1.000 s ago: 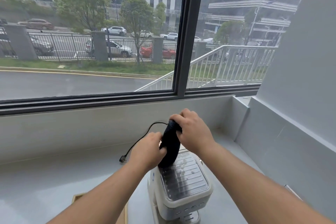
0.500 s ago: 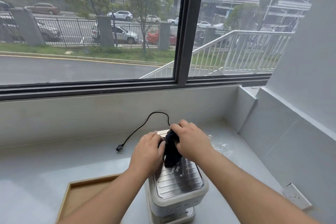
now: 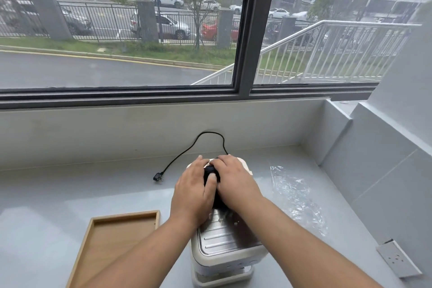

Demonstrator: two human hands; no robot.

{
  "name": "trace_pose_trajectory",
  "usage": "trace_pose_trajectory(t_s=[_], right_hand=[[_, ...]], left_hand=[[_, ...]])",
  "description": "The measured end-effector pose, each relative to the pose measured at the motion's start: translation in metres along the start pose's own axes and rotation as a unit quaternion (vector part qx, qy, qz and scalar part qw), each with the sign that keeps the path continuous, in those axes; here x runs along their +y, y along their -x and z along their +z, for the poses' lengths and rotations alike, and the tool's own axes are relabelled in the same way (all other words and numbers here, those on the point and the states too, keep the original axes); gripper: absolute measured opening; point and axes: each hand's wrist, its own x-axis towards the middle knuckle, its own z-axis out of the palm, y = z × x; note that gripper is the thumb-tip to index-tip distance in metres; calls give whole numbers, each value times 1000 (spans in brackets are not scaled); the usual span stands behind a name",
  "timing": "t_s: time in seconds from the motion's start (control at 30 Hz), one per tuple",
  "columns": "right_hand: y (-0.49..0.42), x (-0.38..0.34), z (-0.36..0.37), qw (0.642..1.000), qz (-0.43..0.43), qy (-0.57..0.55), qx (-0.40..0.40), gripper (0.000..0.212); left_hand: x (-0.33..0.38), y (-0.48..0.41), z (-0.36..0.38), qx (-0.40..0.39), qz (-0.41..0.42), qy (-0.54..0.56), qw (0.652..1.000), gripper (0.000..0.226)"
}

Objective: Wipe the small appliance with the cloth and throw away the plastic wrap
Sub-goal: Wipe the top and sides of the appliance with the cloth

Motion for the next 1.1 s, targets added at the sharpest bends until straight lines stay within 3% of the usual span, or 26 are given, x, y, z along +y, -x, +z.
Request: trace_pose_trajectory(t_s=[0.1,0.17,0.37,0.7,1.1], right_hand=[[4,-8,6,991,-93,93,-6,40],[8,-10,6,989,-106,98,-23,48],[31,-10,-8,995,-82,8,-63,46],[75,-18,-6,996,-32,23,-83,66],[131,-15,-26,996,-1,40,-82,50]], left_hand=[[5,0,-2,0,1,7,1000,70],[8,-2,-3,4,1,4,1000,71],[16,-2,-6,-7,7,-48,999,77],[16,5,-11,-26,35,-18,999,76],[27,4,-4,-87,112,-39,989,56]])
